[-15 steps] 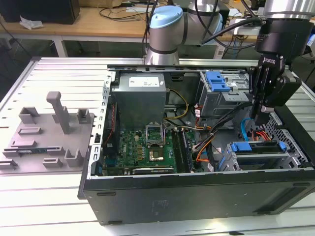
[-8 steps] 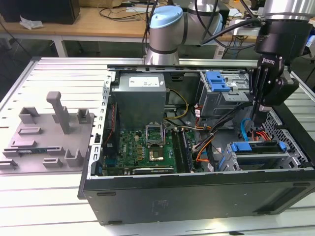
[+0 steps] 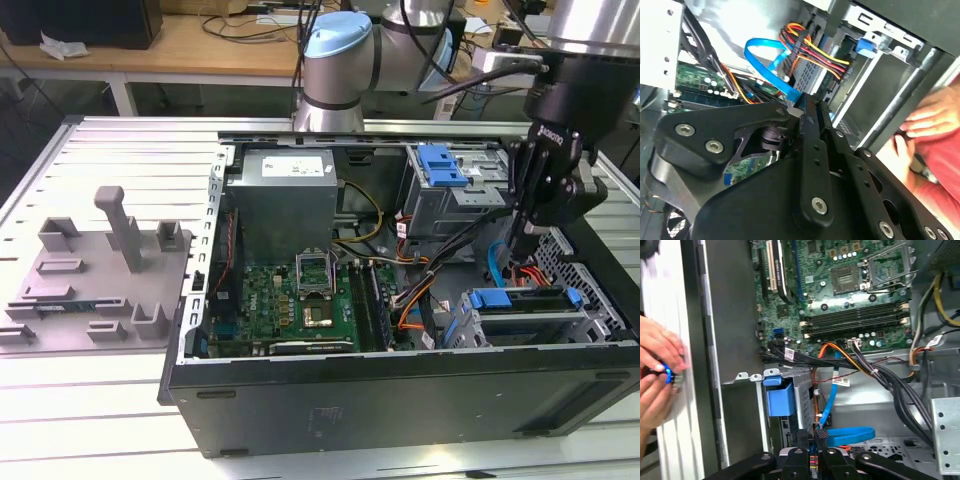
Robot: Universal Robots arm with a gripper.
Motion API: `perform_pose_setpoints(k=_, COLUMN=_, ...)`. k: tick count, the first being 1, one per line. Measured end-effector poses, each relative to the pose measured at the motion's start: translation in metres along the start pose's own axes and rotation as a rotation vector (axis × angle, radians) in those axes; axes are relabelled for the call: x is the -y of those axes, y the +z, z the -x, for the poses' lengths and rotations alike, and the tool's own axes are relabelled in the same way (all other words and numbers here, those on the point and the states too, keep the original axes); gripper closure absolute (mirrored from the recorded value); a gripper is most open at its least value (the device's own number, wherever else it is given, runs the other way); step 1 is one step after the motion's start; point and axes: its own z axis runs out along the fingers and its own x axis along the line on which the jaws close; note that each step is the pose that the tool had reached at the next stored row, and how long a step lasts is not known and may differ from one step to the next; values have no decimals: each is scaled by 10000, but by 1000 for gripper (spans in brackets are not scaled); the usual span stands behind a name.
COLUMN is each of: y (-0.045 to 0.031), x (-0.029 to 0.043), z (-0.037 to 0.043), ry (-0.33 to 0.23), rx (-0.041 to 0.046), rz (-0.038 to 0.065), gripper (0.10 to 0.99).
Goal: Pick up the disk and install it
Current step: 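Insert the second disk wire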
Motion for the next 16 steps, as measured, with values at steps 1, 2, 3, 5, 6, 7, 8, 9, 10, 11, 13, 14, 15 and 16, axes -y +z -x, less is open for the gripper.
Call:
perform_pose_setpoints(k=1, y=7, x=3, z=-25, ry=-1, rx=66, rz=6, gripper=925)
perform_pose_setpoints(k=2, y=14, x=6, z=-47, ry=-3, rx=119, rz=10, gripper=925)
perform_pose_setpoints(k=3, y=21, x=10, z=-76, ry=-5, rx=155, rz=14, gripper=925)
perform_pose_setpoints(k=5, y=44, x=20, z=-157, ry=-6, rx=221, rz=21, gripper=925)
perform_pose_setpoints(k=6, y=58, x=27, z=-210, ry=-8, rx=297, rz=25, gripper=925)
perform_pose_setpoints(k=7, y=67, x=30, z=-239, ry=-9, rx=351, rz=27, gripper=925)
perform_pose_setpoints(k=8, y=78, x=34, z=-268, ry=-9, rx=424, rz=29, gripper=925)
perform_pose_setpoints(k=9, y=86, x=37, z=-293, ry=-10, rx=499, rz=29, gripper=925)
perform_pose_setpoints(k=10, y=92, x=40, z=-315, ry=-11, rx=569, rz=31, gripper=925)
perform_pose_setpoints(k=11, y=101, x=44, z=-342, ry=-12, rx=691, rz=32, gripper=925)
perform_pose_setpoints(k=13, y=120, x=51, z=-402, ry=-17, rx=1113, rz=14, gripper=925)
perform_pose_setpoints(k=14, y=123, x=53, z=-417, ry=-22, rx=1296, rz=-11, gripper=925)
perform_pose_setpoints(k=15, y=126, x=55, z=-429, ry=-27, rx=1426, rz=-30, gripper=925)
perform_pose_setpoints(k=16, y=129, x=56, z=-438, ry=-31, rx=1532, rz=-44, gripper=925)
